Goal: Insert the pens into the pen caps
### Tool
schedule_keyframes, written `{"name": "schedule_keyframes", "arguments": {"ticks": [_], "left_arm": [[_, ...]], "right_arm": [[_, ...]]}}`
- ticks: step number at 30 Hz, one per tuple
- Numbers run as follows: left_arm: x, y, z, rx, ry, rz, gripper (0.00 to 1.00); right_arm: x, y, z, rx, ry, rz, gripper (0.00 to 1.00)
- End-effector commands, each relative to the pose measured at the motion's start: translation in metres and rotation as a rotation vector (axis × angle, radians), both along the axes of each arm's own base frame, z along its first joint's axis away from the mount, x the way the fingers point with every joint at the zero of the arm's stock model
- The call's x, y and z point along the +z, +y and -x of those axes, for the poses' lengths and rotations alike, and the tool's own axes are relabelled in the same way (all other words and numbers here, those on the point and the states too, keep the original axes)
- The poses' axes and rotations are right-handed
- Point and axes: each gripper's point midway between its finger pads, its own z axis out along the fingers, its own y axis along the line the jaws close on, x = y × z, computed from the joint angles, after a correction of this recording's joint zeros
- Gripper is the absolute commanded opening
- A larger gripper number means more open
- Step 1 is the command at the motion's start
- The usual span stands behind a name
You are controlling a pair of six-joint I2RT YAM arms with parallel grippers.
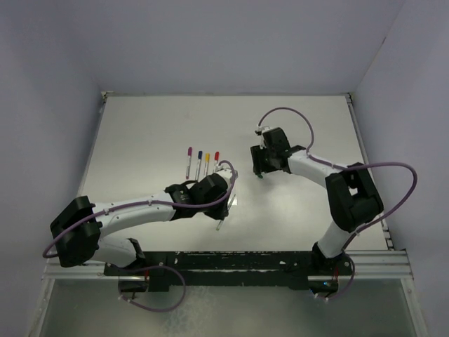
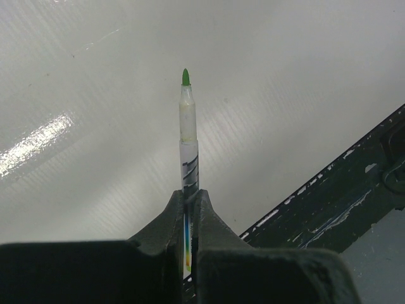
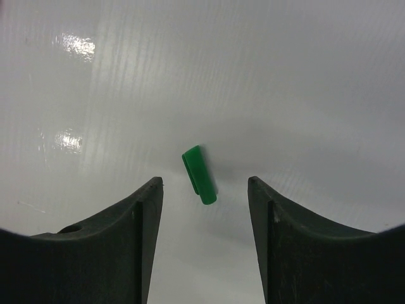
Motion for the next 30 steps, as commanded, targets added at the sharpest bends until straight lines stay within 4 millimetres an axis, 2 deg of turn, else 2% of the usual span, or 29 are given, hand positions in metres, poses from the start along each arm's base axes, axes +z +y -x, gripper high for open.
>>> {"name": "schedule_keyframes", "arguments": {"ticks": [1,4,19,27,30], "left_arm": [[0.009,-0.009,-0.001,-0.006,-0.015,0.052,0.0],[0.007,-0.007,0.0,0.004,-0.006,0.04,0.0],[0.003,-0.006,0.0,0.008,0.001,0.031,0.0],[0.0,-0.003,-0.002,0.026,-0.002,0.019,0.0],[0.0,-0.003,-0.002,0.028,-0.002,0.017,0.0]], "right_arm": [[0.009,0.007,-0.01,0.03,-0.046,0.044,0.58],[0.005,0.01,-0.009,0.036,-0.045,0.067,0.58],[-0.019,0.002,-0.012,-0.004,-0.009,0.145,0.53],[-0.031,0.005,0.002,0.005,0.036,0.169,0.42],[-0.039,0.005,0.012,0.005,0.079,0.185,0.25]]}}
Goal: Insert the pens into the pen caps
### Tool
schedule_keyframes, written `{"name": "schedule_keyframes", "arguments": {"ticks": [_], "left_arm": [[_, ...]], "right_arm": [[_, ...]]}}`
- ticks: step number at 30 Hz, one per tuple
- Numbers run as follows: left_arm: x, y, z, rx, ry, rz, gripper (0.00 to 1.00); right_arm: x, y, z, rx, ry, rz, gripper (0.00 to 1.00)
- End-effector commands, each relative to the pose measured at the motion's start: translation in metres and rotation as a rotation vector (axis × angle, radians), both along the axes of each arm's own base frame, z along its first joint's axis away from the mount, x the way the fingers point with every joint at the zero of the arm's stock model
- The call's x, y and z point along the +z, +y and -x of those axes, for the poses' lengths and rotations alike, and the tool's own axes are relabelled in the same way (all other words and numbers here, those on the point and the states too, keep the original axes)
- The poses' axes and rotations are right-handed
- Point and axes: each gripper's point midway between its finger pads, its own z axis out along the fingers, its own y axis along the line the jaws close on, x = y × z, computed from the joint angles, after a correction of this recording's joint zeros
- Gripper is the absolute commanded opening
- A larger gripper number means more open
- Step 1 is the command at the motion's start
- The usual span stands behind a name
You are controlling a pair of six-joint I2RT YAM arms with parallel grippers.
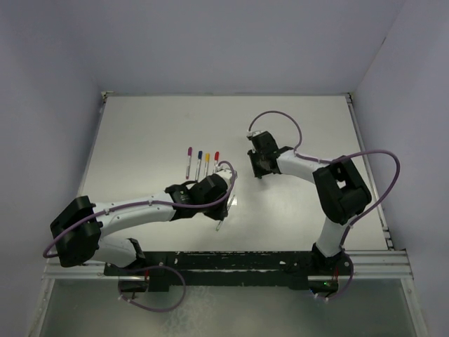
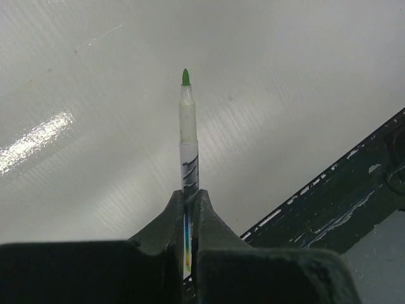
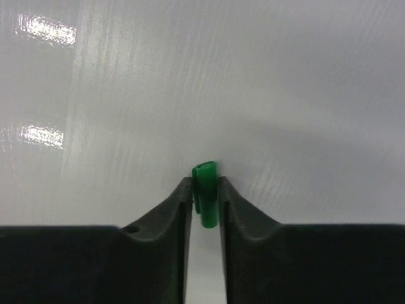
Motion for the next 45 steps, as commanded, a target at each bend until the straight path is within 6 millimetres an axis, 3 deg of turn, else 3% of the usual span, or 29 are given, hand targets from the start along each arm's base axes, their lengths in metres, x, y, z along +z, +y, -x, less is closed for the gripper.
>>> {"name": "schedule_keyframes", "arguments": {"ticks": [1,3,4,8,12,17,19,24,33,39,45], "left_arm": [[0.002,-0.004,-0.003,0.019,-0.012,0.02,0.0],[0.001,-0.003,-0.004,0.021,-0.013,0.015,0.0],[0.001,-0.003,-0.004,0.023,-0.013,0.013,0.0],[0.001,-0.002,-0.005,0.028,-0.025,0.016,0.0],[0.003,-0.006,-0.008,0.014,-0.042,0.032,0.0],[0.012,-0.019,-0.017,-0.002,-0.086,0.08,0.0],[0.019,-0.026,-0.021,-0.006,-0.113,0.109,0.0],[0.035,-0.042,-0.031,-0.03,-0.188,0.198,0.0],[0.068,-0.085,-0.032,-0.13,-0.289,0.462,0.0],[0.088,-0.104,-0.031,-0.185,-0.369,0.609,0.0],[0.089,-0.119,-0.03,-0.216,-0.366,0.661,0.0]], "right_arm": [[-0.017,-0.005,0.017,-0.017,0.079,0.058,0.17],[-0.024,-0.005,0.024,-0.026,0.111,0.064,0.02],[-0.027,-0.006,0.027,-0.03,0.124,0.064,0.0],[-0.033,-0.008,0.036,-0.048,0.147,0.063,0.0],[-0.02,-0.006,0.032,-0.063,0.112,0.039,0.0],[0.033,0.007,0.017,-0.062,-0.031,-0.08,0.0],[0.064,0.014,0.009,-0.058,-0.118,-0.15,0.0],[0.114,0.017,0.019,-0.043,-0.273,-0.301,0.0],[0.201,0.018,0.065,0.019,-0.564,-0.631,0.0],[0.223,0.015,0.09,0.059,-0.684,-0.786,0.0],[0.234,0.011,0.1,0.062,-0.763,-0.879,0.0]]}}
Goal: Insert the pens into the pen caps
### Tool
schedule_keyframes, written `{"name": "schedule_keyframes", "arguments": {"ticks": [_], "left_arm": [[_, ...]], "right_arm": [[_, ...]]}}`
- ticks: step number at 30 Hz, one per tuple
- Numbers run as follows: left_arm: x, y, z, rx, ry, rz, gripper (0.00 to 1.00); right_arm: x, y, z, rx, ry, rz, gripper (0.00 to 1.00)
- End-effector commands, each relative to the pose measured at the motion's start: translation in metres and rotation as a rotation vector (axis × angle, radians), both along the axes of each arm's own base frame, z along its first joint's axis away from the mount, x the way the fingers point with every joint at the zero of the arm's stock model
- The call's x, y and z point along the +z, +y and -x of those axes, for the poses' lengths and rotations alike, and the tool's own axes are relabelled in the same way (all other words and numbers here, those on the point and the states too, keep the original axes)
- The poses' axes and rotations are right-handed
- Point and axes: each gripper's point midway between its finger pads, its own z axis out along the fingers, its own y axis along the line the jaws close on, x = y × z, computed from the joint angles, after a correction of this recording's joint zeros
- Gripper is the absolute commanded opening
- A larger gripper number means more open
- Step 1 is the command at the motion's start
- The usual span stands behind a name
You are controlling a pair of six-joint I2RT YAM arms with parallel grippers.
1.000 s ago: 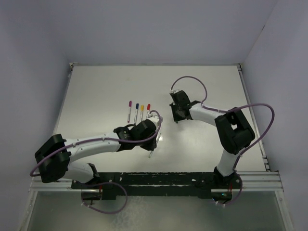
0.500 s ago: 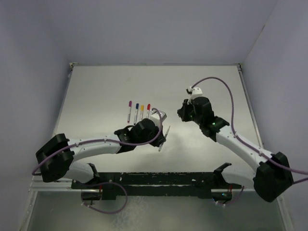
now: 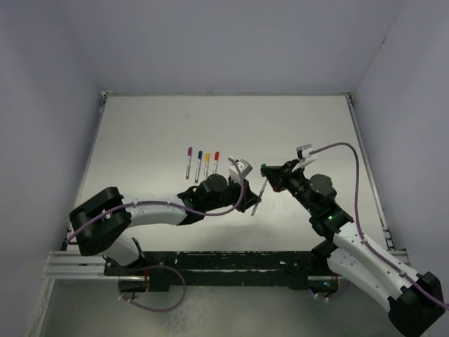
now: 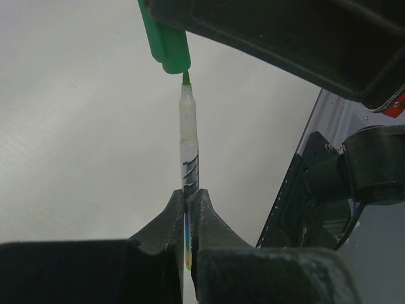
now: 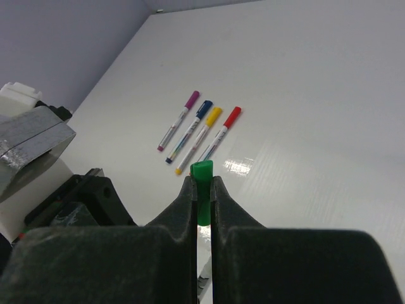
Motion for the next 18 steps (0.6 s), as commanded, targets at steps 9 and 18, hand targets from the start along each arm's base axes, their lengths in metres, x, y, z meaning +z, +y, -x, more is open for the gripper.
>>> {"name": "schedule_keyframes", "arguments": {"ticks": [9,18], "left_arm": [[0.048,-0.005,0.003,-0.009,-0.114,0.203,0.0],[0.065,0.01,0.004,0.027,-0.165,0.275,0.0]], "right_arm": [[0.055,-0.01,0.011,-0.025,-0.208,-0.174,0.0],[0.055,-0.012,0.01,-0.041,-0.207,-0.194,0.0]]}}
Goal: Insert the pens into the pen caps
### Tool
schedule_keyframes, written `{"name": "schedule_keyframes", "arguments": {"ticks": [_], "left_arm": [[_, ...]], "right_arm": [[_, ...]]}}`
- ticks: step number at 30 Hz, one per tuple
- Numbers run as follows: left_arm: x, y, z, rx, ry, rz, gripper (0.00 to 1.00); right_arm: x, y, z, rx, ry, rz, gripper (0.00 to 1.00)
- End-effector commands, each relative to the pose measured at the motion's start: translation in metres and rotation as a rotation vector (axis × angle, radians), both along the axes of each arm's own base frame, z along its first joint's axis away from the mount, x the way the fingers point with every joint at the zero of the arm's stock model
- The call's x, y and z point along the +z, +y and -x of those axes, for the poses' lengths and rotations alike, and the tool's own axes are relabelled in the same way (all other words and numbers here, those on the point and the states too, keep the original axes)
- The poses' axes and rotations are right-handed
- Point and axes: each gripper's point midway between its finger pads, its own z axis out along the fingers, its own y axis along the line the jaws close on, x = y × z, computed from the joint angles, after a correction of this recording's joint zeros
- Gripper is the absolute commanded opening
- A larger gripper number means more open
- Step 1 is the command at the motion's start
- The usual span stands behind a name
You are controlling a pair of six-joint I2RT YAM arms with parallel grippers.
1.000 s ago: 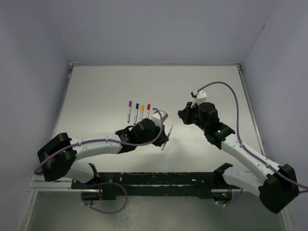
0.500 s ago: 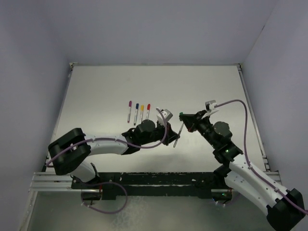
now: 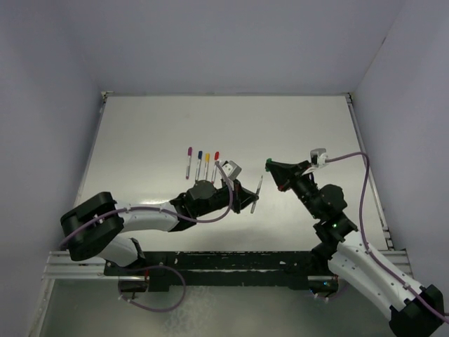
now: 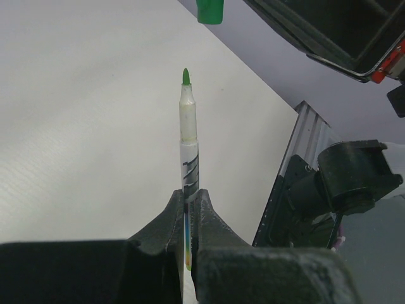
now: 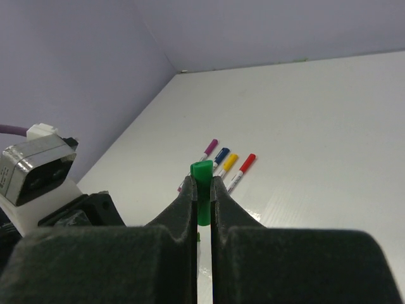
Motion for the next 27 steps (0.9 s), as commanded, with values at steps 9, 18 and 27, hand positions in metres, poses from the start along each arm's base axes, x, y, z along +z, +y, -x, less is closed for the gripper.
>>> {"name": "schedule_keyframes", "arguments": {"ticks": [9,18,27], "left_arm": [[0.051,0.001,-0.001,0.015,-0.115,0.163,0.0],[0.05,-0.003,-0.003,0.016,-0.109,0.159,0.0],[0.047,-0.003,-0.004,0.024,-0.102,0.154,0.0]], "right_arm": [[0.017,0.008,-0.001,0.03,-0.038,-0.086,0.0],[0.02,0.009,0.001,0.039,-0.051,-0.114,0.0],[0.022,0.014,0.003,0.068,-0.05,-0.134,0.0]]}}
